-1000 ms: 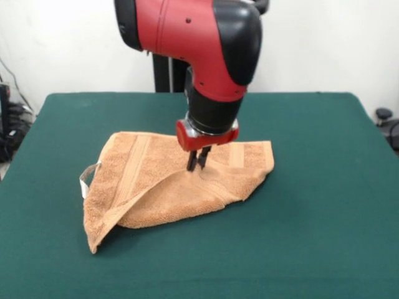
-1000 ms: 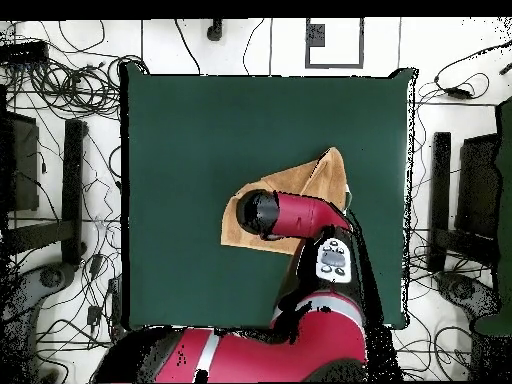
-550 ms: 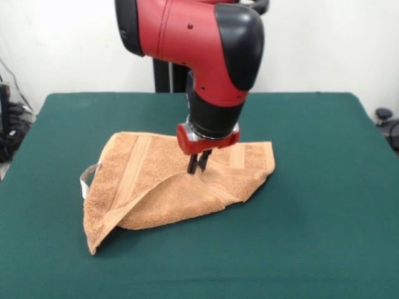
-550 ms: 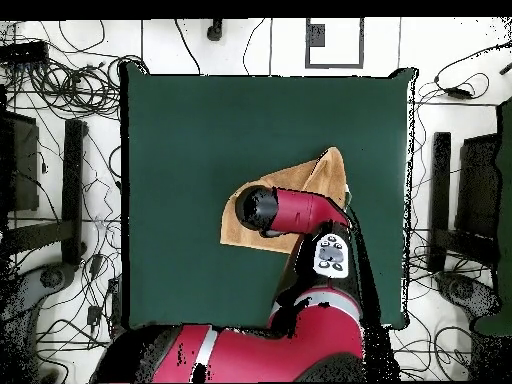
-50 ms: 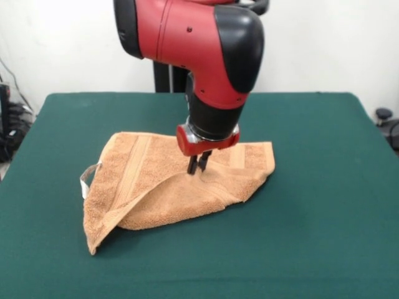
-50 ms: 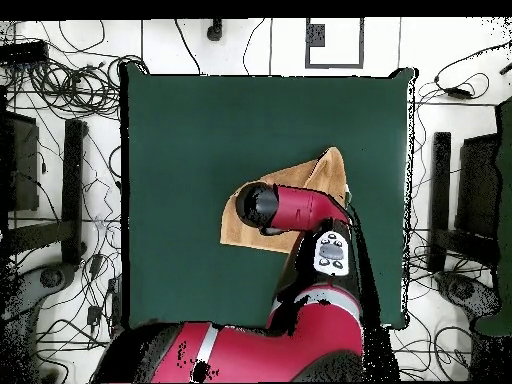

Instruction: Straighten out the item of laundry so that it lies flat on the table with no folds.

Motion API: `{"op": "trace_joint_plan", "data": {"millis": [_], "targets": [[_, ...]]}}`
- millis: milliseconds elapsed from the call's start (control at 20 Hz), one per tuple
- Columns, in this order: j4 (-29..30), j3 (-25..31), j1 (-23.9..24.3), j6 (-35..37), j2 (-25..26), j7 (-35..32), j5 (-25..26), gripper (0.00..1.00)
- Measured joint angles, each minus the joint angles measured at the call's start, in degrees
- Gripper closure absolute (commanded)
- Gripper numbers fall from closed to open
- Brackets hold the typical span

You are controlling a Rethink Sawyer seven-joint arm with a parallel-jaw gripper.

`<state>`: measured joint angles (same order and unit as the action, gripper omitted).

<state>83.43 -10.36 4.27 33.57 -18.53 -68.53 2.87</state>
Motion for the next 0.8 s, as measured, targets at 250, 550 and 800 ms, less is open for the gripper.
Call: {"op": "trace_joint_plan", "data": {"millis": [250, 550, 800], "targets": [[-1.32, -0.03, 0.0, 2.0, 0.59, 0.0, -0.23, 1.0], [-3.33, -0.07, 0.01, 5.25, 1.39, 0.0, -0.47, 1.0], [-3.86, -0.07, -0.01, 5.84, 1.52, 0.0, -0.83, 1.0]]}}
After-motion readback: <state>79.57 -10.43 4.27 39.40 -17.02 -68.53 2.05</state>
